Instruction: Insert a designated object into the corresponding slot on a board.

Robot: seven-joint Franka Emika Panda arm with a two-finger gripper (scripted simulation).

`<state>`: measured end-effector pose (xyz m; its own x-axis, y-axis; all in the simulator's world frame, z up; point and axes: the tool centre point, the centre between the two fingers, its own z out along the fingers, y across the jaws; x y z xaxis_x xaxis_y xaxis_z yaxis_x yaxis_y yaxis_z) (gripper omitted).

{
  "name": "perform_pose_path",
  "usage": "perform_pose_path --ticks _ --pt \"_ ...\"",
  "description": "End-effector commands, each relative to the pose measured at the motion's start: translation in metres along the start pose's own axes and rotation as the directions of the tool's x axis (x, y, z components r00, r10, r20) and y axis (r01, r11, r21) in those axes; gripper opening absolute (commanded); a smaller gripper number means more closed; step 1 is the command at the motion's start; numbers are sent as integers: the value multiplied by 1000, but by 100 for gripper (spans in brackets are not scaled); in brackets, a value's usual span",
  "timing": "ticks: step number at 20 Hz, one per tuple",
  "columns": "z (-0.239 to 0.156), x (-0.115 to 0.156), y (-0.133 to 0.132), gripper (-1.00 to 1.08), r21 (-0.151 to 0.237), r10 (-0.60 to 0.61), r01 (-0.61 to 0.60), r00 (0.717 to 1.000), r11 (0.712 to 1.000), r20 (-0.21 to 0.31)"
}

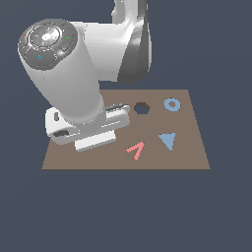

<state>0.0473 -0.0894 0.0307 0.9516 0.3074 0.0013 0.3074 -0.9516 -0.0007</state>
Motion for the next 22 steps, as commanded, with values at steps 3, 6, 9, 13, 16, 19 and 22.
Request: perform_pose_path --ticks 3,6,9,13,16,19,22 --pt "0 0 0 -100 0 0 0 1000 1000 0" --pt "-4 -1 2 -100 -1 2 -2 1000 1000 1" --pt "-3 -1 1 -100 0 0 0 1000 1000 2" --pt "-3 -1 0 -100 0 -19 19 1000 1000 2" --pt "-3 -3 -2 -100 0 -51 51 999 999 1" --pt "-3 -5 -5 -100 0 -98 98 995 995 1" --pt "-3 -8 -9 -100 0 -159 159 987 987 1"
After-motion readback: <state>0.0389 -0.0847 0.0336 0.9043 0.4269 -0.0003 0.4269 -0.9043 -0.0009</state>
